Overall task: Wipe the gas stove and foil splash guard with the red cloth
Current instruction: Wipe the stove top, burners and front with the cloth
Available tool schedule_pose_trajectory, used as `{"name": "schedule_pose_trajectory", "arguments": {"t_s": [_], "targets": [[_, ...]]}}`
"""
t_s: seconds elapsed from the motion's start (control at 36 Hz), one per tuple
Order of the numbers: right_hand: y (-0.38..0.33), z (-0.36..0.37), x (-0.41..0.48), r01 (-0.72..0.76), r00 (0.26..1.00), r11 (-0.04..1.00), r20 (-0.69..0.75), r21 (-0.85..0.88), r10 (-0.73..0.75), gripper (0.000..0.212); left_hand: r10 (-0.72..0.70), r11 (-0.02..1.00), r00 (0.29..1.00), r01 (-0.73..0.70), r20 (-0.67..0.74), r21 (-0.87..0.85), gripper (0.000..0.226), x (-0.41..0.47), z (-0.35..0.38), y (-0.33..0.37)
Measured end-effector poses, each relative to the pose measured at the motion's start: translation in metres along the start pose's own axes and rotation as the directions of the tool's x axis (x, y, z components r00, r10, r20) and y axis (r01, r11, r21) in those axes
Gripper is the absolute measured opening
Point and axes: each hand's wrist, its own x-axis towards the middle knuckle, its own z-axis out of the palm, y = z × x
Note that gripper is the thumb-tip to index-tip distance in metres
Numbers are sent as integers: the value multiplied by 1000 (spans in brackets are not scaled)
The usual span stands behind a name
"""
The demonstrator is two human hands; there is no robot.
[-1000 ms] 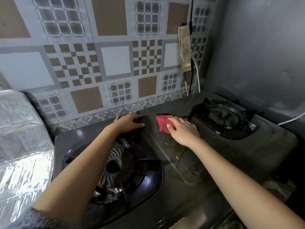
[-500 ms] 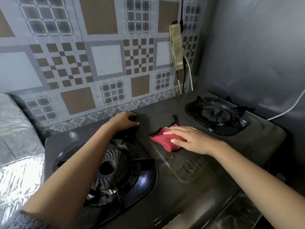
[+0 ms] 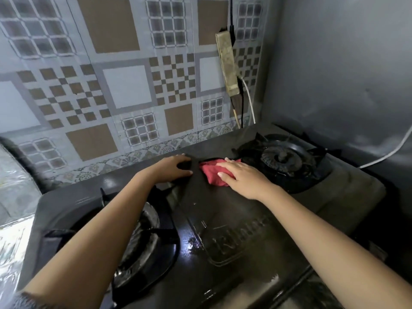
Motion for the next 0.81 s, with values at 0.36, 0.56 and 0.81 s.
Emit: {"name": "schedule_pose_trajectory", "arguments": {"t_s": [0.36,0.56,0.81], "targets": [[-22,17,-76,-327,934,945,-149,15,326,49,192,977,970,-203,146,65,62,-20,7,7],[-32,14,-94,-384,918,923,-104,2,382,54,233,965,961,-248,152,85,59,-32,5,2],[-35,3,-84,-301,948,953,-118,-45,294,50,237,968,963,-245,131,49,58,-40,3,-13]]}}
